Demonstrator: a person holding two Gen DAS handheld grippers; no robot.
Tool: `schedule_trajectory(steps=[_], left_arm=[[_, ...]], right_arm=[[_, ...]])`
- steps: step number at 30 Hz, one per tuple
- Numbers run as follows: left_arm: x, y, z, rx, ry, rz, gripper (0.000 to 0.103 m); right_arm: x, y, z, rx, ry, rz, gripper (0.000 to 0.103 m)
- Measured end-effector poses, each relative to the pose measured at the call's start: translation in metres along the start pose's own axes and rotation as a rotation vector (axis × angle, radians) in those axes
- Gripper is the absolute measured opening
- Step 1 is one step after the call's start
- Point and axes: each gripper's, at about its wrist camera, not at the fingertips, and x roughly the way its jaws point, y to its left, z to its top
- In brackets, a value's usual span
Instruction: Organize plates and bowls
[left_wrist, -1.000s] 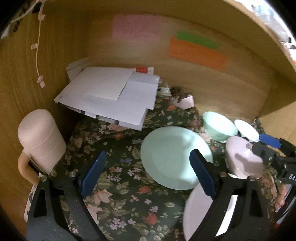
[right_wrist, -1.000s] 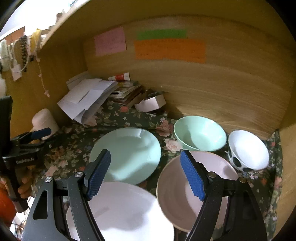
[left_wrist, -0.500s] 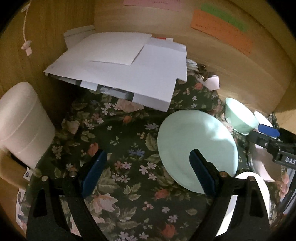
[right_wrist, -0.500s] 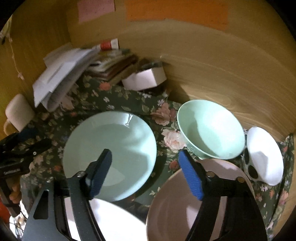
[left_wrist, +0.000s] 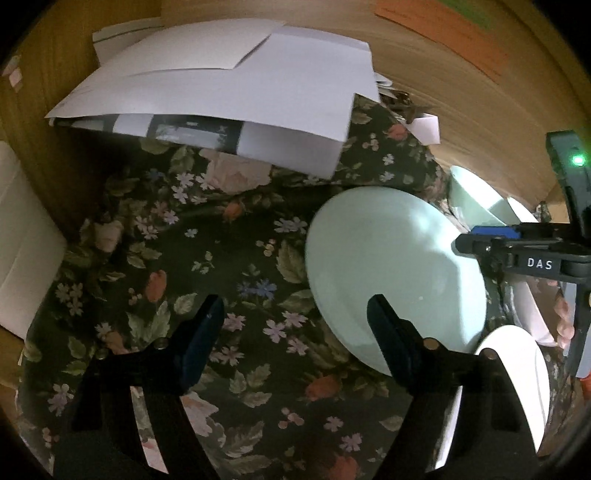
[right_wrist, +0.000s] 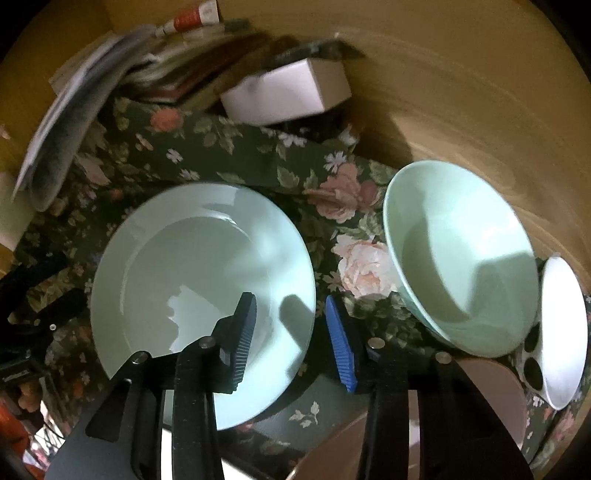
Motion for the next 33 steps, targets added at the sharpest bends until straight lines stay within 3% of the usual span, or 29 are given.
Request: schedule_trajectory(steps=[6,20,33], left_arm=[[0.011,0.003,0.003,-0.016,0.043,-0.012,0.080],[0.007,0.030,0.000,-0.037,0.066,0.003,0.080],[0.020,0.029,-0.002,-0.011,0.103,-0.018,0.065]], right_arm=[[0.007,0.006,0.004,-0.024,0.029,0.000,0.032],[-0.001,0.056,-0.021,-0.025,0.017,0.121,0.032],[0.006,0.068,-0.030,0.001,-0.016,0.102,0.036]])
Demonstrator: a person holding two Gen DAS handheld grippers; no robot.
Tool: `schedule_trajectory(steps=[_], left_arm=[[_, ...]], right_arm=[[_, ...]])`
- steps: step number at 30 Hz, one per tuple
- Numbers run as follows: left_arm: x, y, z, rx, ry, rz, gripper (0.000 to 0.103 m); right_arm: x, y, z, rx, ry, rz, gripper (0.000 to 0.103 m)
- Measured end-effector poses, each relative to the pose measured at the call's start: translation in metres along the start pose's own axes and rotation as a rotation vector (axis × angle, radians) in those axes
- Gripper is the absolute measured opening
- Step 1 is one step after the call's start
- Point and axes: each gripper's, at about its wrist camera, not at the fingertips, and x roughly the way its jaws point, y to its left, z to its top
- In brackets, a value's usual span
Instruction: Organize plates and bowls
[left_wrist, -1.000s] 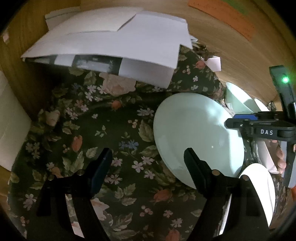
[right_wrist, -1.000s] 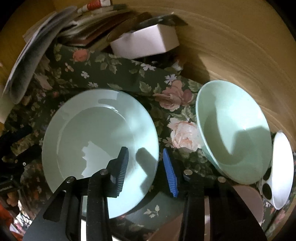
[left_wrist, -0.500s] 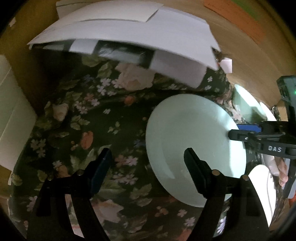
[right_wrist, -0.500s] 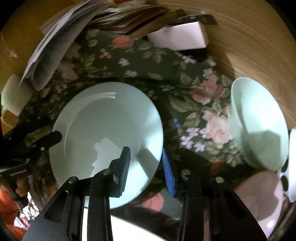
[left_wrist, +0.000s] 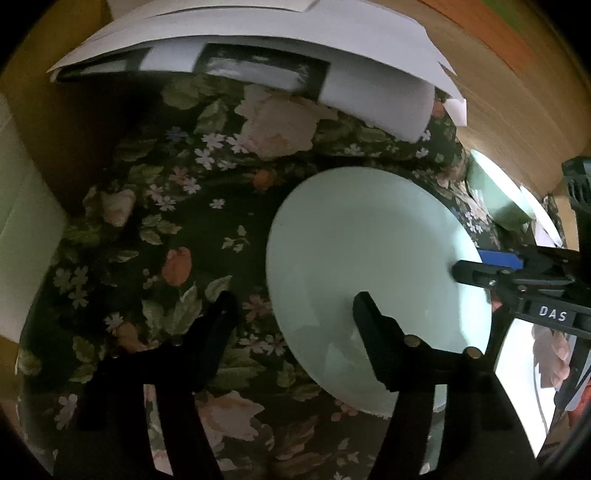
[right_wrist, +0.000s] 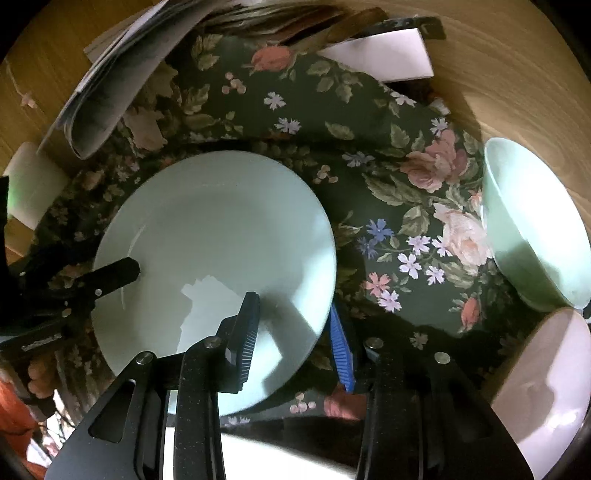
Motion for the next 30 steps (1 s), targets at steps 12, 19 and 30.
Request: schedule_trajectory(steps=[12,19,30], left_arm=[[0.002,-0.009,0.005,0.009,-0.006,-0.004,0.045],[-0.023,-0.008,0.006,0.001,-0.061,-0.033,0.045],[-0.064,-0.028,0.001,0.049,-0.144,-0.055,0.045]], right_arm=[[-0.009,-0.005,0.004,0.022,-0.052,0.030,0.032],[-0.033,-0.012,0.000,0.017,-0.116,0.037,0.032],[-0.082,-0.028,-0.019,0.040,-0.212,0.024,0.032]])
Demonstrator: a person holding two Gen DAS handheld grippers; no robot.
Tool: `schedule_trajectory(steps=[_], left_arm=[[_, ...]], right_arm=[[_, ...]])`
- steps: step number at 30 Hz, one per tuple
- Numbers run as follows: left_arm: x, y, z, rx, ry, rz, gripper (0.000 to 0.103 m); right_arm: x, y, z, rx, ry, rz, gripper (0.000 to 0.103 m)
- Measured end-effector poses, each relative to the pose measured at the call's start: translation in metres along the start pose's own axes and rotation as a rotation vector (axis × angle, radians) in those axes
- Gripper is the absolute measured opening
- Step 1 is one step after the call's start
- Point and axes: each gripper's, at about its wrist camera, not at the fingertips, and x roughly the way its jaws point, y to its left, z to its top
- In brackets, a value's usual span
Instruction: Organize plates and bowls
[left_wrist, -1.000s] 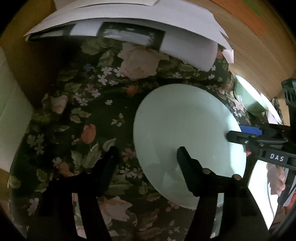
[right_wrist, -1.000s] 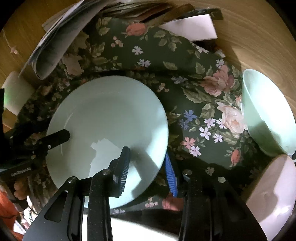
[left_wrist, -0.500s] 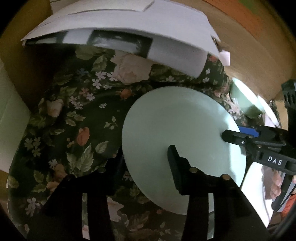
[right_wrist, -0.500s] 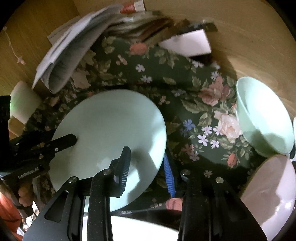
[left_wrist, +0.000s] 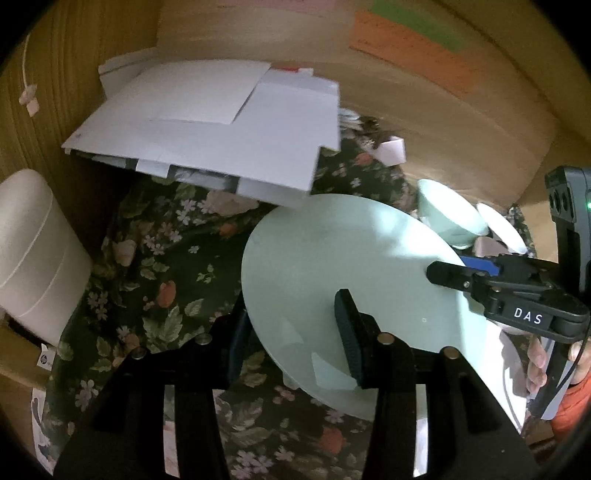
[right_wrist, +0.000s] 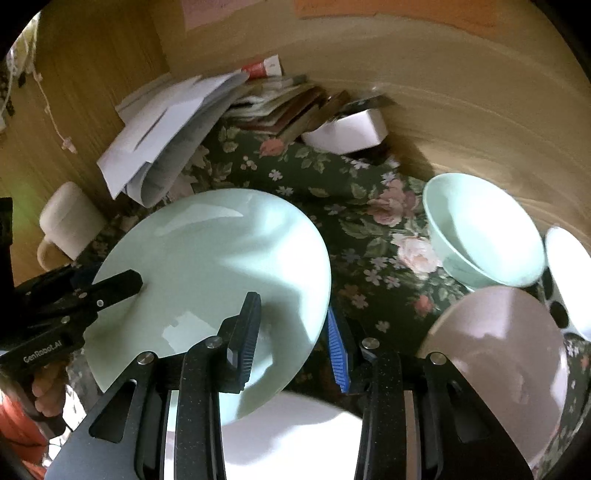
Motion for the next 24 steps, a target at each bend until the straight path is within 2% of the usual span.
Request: schedule_trajectory(steps=[24], left_arm=[[-0.056,-0.060,-0.036,0.038,-0.079,-0.059,0.045]], right_arm=[[-0.084,-0.003,-0.057,0.039,-0.169,-0.024,0.032]])
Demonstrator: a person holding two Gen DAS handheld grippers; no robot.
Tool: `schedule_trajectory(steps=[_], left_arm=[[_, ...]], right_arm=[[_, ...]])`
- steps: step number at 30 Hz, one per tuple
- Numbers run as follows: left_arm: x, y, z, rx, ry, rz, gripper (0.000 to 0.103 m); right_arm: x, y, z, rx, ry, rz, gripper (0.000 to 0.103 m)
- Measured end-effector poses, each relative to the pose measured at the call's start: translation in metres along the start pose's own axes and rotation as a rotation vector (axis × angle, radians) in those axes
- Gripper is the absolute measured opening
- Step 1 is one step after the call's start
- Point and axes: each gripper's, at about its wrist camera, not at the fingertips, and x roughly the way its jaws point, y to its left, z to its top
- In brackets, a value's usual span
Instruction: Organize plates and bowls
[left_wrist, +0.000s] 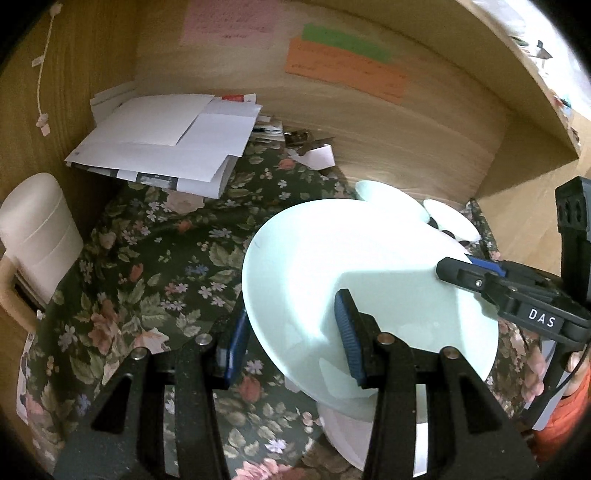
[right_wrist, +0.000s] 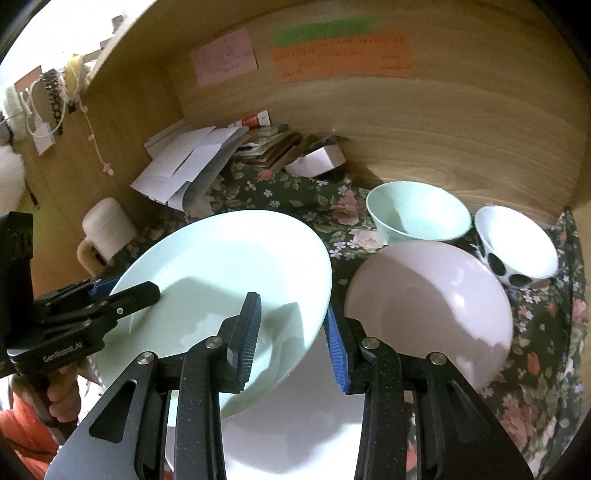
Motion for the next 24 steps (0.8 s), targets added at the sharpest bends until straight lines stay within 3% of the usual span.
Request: schedule_trajectory(steps=[10,24], left_arm=[[-0.020,-0.027,-0.019,0.025,-0.015,-0.012,0.045],[-0.017,-0.048,-0.047,0.046,0.032,-0.017,0.045]], right_arm=[[-0.024,-0.007,-0.024,0.030,-0.027,0.004,0.032],[-0.029,-0.020,-0.059,0.085,0.002,0.008,0.032]])
